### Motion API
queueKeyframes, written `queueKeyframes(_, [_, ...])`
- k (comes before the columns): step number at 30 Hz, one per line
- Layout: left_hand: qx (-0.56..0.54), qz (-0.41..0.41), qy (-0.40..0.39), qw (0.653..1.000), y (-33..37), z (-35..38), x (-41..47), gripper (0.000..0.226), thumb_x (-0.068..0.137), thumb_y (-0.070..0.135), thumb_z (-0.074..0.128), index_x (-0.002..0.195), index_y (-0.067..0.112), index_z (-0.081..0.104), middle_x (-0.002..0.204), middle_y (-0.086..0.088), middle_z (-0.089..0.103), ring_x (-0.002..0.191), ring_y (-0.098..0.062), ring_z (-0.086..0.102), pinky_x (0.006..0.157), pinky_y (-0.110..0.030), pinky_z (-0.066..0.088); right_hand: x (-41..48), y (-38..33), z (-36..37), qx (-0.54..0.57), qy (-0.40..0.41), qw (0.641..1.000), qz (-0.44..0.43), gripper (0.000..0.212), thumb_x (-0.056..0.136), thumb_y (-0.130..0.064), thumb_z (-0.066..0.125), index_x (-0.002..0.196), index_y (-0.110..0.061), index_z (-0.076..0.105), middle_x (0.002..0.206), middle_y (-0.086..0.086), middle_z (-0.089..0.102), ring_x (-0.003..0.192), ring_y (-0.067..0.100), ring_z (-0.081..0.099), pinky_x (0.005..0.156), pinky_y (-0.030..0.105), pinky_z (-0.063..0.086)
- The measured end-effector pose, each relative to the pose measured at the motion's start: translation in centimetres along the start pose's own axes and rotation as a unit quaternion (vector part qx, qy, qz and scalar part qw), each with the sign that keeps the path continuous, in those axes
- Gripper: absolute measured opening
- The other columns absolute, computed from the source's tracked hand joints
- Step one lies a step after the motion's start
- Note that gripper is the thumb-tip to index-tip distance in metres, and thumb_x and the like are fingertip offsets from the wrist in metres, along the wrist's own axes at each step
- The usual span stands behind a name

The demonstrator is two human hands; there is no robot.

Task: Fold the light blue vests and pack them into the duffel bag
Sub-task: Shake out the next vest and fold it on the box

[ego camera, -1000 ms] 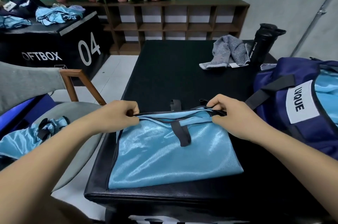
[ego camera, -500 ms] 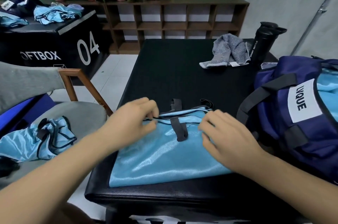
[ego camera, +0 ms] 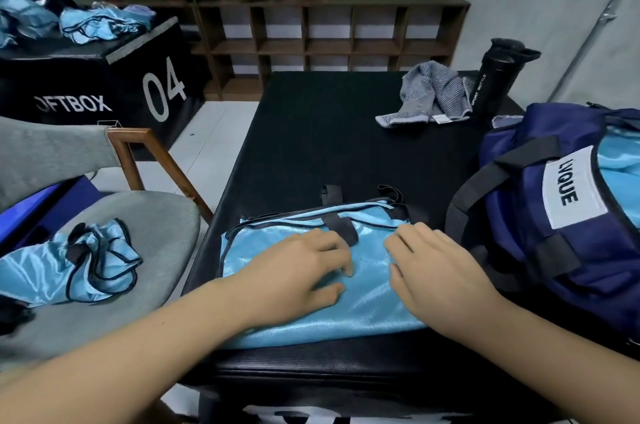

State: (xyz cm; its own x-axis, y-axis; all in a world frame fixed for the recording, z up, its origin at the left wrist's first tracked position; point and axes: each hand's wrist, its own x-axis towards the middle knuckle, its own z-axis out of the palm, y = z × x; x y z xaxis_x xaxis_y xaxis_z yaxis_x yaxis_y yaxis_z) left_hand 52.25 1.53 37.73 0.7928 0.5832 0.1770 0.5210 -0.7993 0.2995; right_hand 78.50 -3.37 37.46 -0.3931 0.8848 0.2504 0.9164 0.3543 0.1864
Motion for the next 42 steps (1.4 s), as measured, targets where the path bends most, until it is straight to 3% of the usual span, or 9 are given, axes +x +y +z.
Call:
queueKeyframes(4, [0.039,-0.027,-0.018,0.999,-1.2,0.1,-0.1,0.047,0.101,0.052,0.061,0.144,0.033,0.057,0.168,0.009,0.034,0.155,-0.014,0.032,0.124,-0.039,0.035,0.2,0.4,0.0,0.003,-0.027,1.000,0.012,0.041,0.090,-0.027,0.062,0.127,-0.010,0.062,0.135,0.011,0.056,0.123,0.033,0.058,0.096,0.044,0.051])
queueKeyframes(7, [0.069,-0.065,-0.057,0.994,-2.0,-0.2,-0.1,0.069,0.100,0.071,0.042,0.161,0.039,0.037,0.177,0.014,0.007,0.164,-0.009,0.003,0.132,-0.036,0.017,0.4,0.9,0.1,0.008,-0.039,0.999,0.013,0.070,0.088,-0.032,0.065,0.150,-0.003,0.052,0.160,0.022,0.042,0.150,0.039,0.040,0.119,0.047,0.036])
queueKeyframes(10, [0.068,-0.111,-0.088,0.988,-2.7,-0.7,0.0,0.085,0.093,0.084,0.030,0.167,0.043,0.021,0.177,0.018,-0.007,0.163,-0.005,-0.012,0.133,-0.038,0.010,0.8,1.3,0.3,0.019,-0.086,0.996,0.030,0.079,0.091,-0.041,0.048,0.161,-0.005,0.039,0.171,0.022,0.026,0.159,0.037,0.025,0.127,0.044,0.018])
queueKeyframes(13, [0.050,-0.137,-0.111,0.983,-3.1,-1.2,0.1,0.084,0.098,0.079,0.044,0.169,0.043,0.015,0.176,0.021,-0.009,0.162,-0.004,-0.010,0.133,-0.036,0.008,1.4,1.5,0.4,0.058,-0.143,0.987,0.054,0.091,0.089,-0.055,0.018,0.170,-0.014,0.016,0.178,0.011,0.008,0.164,0.026,0.005,0.130,0.034,-0.001])
queueKeyframes(16, [0.023,-0.140,-0.108,0.984,-3.3,-1.8,0.2,0.084,0.098,0.073,0.053,0.168,0.041,0.019,0.176,0.021,-0.003,0.162,-0.002,-0.004,0.132,-0.033,0.010,1.9,1.8,0.2,0.078,-0.169,0.981,0.056,0.099,0.081,-0.060,0.006,0.171,-0.019,0.004,0.179,0.004,0.001,0.164,0.020,-0.004,0.131,0.033,-0.005])
queueKeyframes(22, [-0.061,-0.154,-0.032,0.986,-4.5,-4.2,-0.2,0.078,0.097,0.068,0.061,0.164,0.045,0.029,0.169,0.022,0.032,0.155,0.001,0.028,0.129,-0.029,0.027,1.9,1.5,-1.6,0.084,-0.087,0.992,0.039,0.086,0.090,-0.051,0.034,0.168,-0.017,0.025,0.172,0.004,0.028,0.158,0.022,0.024,0.127,0.037,0.018])
queueKeyframes(27, [-0.048,-0.145,-0.001,0.988,-5.3,-5.2,-0.1,0.039,0.101,0.052,0.065,0.138,0.039,0.060,0.134,0.023,0.056,0.128,-0.001,0.053,0.113,-0.030,0.043,2.7,-0.5,-2.7,0.139,-0.018,0.990,-0.010,0.057,0.095,-0.037,0.047,0.149,-0.020,0.052,0.152,-0.003,0.051,0.138,0.020,0.047,0.114,0.039,0.037])
queueKeyframes(33, [-0.017,-0.196,0.013,0.980,-7.3,-6.8,-1.0,0.030,0.096,0.033,0.075,0.123,0.034,0.063,0.113,0.018,0.059,0.104,-0.003,0.061,0.096,-0.029,0.052,3.5,-6.2,-2.7,0.182,-0.029,0.980,-0.078,0.034,0.103,-0.050,0.044,0.118,-0.026,0.062,0.115,-0.010,0.053,0.107,0.017,0.051,0.099,0.036,0.044])
queueKeyframes(42, [0.018,-0.315,-0.114,0.942,-11.2,-7.8,-2.4,0.038,0.093,0.054,0.073,0.119,0.031,0.059,0.112,0.009,0.056,0.100,-0.013,0.059,0.087,-0.030,0.047,3.7,-16.0,-3.2,0.160,-0.003,0.972,-0.173,0.045,0.085,-0.066,0.060,0.092,-0.022,0.056,0.091,-0.001,0.052,0.085,0.023,0.051,0.076,0.038,0.048])
